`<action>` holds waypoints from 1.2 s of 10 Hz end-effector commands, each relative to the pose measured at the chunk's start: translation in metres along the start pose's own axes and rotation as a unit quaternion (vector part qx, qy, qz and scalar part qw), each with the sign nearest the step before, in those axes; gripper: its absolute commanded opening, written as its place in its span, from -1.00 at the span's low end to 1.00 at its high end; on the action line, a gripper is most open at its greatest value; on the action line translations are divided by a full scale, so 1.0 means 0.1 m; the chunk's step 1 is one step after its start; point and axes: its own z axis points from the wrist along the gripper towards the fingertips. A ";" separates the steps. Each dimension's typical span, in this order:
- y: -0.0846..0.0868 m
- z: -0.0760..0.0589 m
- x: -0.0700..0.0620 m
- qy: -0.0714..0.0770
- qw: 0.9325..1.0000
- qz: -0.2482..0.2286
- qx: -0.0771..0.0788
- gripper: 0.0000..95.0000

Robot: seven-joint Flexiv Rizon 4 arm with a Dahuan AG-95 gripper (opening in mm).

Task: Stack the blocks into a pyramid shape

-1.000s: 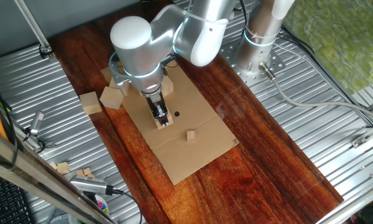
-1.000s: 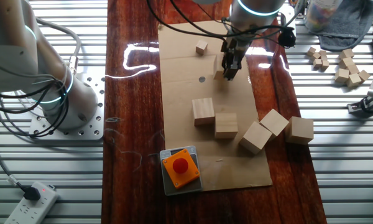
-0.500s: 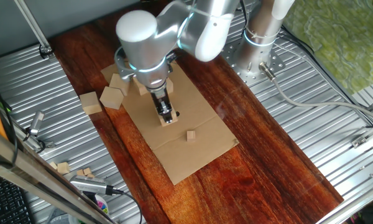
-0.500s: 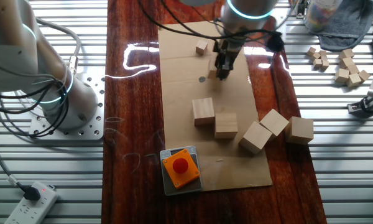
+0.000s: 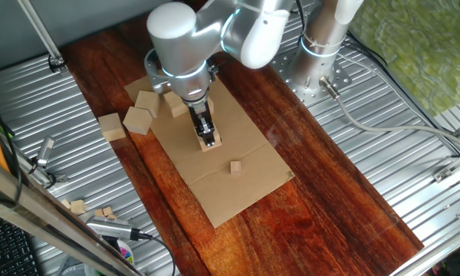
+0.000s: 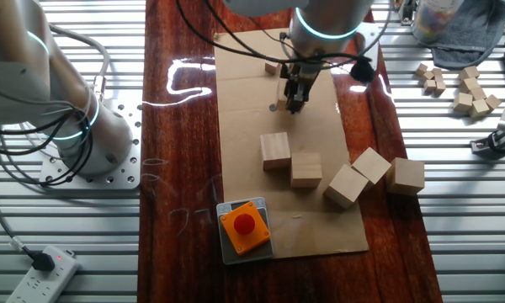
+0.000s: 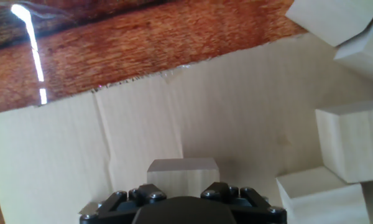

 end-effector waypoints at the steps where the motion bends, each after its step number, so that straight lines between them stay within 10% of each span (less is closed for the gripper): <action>1: 0.01 0.00 -0.01 0.002 1.000 -0.016 -0.003 -1.00; 12: 0.01 0.00 -0.01 0.022 1.000 0.007 -0.002 -1.00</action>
